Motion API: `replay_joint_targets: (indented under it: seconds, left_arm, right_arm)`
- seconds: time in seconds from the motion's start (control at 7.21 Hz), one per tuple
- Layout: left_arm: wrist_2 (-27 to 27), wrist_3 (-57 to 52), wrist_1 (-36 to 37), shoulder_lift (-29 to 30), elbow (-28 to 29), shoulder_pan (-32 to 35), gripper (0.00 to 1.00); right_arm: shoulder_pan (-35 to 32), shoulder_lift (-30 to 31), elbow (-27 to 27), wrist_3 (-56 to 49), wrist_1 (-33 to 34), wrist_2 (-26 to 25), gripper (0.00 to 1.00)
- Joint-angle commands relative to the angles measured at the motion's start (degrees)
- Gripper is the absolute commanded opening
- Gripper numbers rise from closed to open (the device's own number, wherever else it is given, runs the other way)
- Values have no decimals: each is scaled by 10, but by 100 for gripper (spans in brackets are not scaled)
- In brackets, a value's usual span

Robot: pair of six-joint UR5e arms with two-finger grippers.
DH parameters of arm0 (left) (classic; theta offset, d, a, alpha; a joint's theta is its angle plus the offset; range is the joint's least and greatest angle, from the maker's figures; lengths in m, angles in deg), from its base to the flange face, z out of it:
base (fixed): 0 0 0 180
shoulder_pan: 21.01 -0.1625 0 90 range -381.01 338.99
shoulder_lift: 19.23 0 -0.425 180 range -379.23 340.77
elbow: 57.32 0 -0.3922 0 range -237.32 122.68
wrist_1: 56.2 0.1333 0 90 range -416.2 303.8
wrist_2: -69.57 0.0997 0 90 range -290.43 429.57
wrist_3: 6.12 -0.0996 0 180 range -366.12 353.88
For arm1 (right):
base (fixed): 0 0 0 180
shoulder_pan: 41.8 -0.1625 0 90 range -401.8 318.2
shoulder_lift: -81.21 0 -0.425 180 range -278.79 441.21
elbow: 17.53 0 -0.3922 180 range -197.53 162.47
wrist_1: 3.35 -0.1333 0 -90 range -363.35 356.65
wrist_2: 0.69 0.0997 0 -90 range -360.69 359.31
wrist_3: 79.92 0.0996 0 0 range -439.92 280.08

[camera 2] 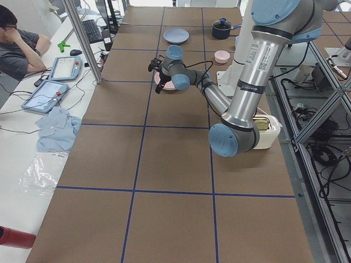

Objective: Stack three plates with pink and blue
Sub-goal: 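Place pink plate on cream plate with left gripper while right gripper grips blue plate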

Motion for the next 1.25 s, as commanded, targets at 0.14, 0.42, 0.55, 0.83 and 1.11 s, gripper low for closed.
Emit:
replay_joint_targets:
  seconds: [0.14, 0.42, 0.55, 0.83, 1.11]
  left_arm:
    - [-74, -318, 21, -84, -7, 166, 100]
    - [-79, -330, 16, -100, -8, 180, 100]
    - [-79, -326, 14, -100, -8, 180, 100]
    - [-76, -321, 14, -100, -7, 180, 100]
    - [-76, -321, 14, -101, -7, 180, 100]
  right_arm:
    - [100, 110, -16, 170, -213, -71, 95]
    - [179, 104, -47, 228, -247, -156, 90]
    - [204, 89, -79, 275, -297, -160, 85]
    - [244, 53, -148, 316, -359, -186, 75]
    - [254, 53, -163, 317, -378, -187, 64]
